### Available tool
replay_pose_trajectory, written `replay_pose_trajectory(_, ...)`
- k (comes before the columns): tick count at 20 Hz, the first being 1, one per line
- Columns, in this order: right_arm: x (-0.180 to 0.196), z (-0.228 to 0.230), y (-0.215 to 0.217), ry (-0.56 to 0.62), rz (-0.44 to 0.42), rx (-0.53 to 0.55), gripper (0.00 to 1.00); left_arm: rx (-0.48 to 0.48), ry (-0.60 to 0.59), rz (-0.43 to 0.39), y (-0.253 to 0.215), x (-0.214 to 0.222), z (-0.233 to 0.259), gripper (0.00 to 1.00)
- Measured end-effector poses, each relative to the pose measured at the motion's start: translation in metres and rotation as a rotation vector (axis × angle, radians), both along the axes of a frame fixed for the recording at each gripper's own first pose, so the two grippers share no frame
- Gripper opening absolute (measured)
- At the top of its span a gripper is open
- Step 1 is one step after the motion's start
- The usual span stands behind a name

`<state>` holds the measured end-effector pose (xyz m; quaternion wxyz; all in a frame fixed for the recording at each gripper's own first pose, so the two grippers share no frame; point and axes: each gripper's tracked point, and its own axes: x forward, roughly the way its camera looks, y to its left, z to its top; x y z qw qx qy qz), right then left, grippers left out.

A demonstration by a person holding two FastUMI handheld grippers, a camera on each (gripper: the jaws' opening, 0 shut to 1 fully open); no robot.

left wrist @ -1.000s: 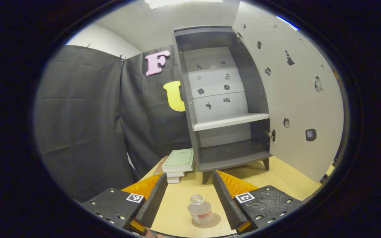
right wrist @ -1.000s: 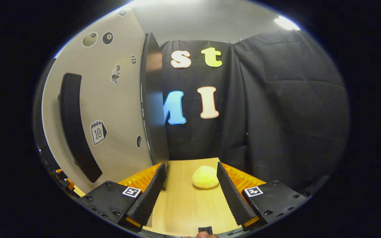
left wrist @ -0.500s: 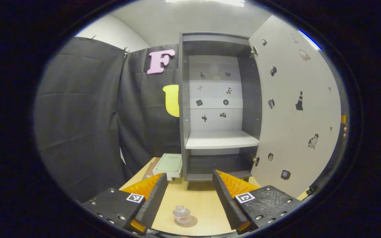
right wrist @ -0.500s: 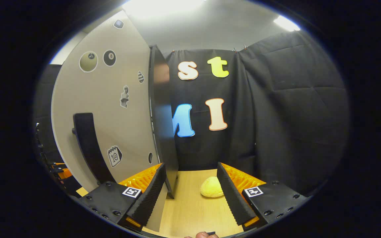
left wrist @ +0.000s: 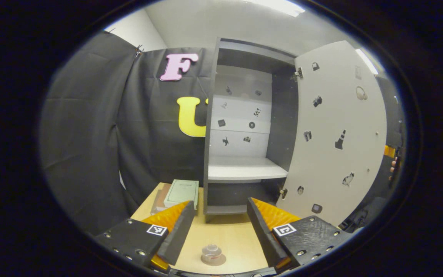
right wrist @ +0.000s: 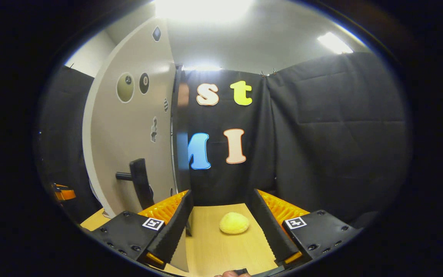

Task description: Open the cabinet door with the right hand, grasp the bottle in the cabinet with the left hand and place it on the coaster, then close the cabinet door with the right hand.

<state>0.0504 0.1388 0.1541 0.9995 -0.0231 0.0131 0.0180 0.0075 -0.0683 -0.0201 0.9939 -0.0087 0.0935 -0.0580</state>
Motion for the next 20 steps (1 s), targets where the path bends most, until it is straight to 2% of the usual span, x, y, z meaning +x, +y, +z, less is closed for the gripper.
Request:
replay_pose_trajectory(2,-0.003,-0.006,0.002,0.025,-0.026,-0.036,0.98,-0.013,-0.001,0.004,0.015,-0.002,-0.002,0.82)
replay_pose_trajectory(3,-0.006,-0.003,0.001,0.026,-0.045,-0.038,0.90,-0.027,0.002,0.007,0.023,-0.003,-0.006,0.82)
replay_pose_trajectory(4,-0.006,-0.003,0.004,0.032,-0.054,-0.021,0.93,-0.043,0.008,0.014,0.031,-0.004,-0.009,0.82)
replay_pose_trajectory(5,-0.008,-0.004,0.008,0.039,-0.056,0.002,0.90,-0.058,0.015,0.020,0.041,-0.005,-0.013,0.82)
replay_pose_trajectory(7,-0.010,-0.004,0.012,0.041,-0.065,0.017,0.90,-0.071,0.017,0.032,0.060,-0.005,-0.014,0.82)
replay_pose_trajectory(11,-0.018,0.000,0.028,0.022,-0.081,0.006,0.93,-0.005,0.021,0.047,0.097,-0.009,-0.020,0.85)
replay_pose_trajectory(12,-0.020,0.000,0.036,0.024,-0.077,0.017,0.90,0.005,0.022,0.044,0.102,-0.011,-0.021,0.85)
replay_pose_trajectory(13,-0.023,-0.002,0.042,0.024,-0.071,0.025,0.93,0.010,0.022,0.042,0.107,-0.013,-0.022,0.82)
replay_pose_trajectory(15,-0.024,-0.002,0.055,0.024,-0.057,0.023,0.90,0.007,0.030,0.037,0.114,-0.018,-0.026,0.84)
replay_pose_trajectory(16,-0.024,-0.003,0.060,0.029,-0.056,0.024,0.93,0.004,0.035,0.034,0.116,-0.020,-0.028,0.82)
replay_pose_trajectory(18,-0.025,-0.004,0.070,0.036,-0.064,0.030,0.90,0.006,0.039,0.028,0.120,-0.023,-0.031,0.84)
replay_pose_trajectory(20,-0.022,-0.003,0.082,0.035,-0.061,0.042,0.93,0.023,0.040,0.020,0.124,-0.024,-0.032,0.82)
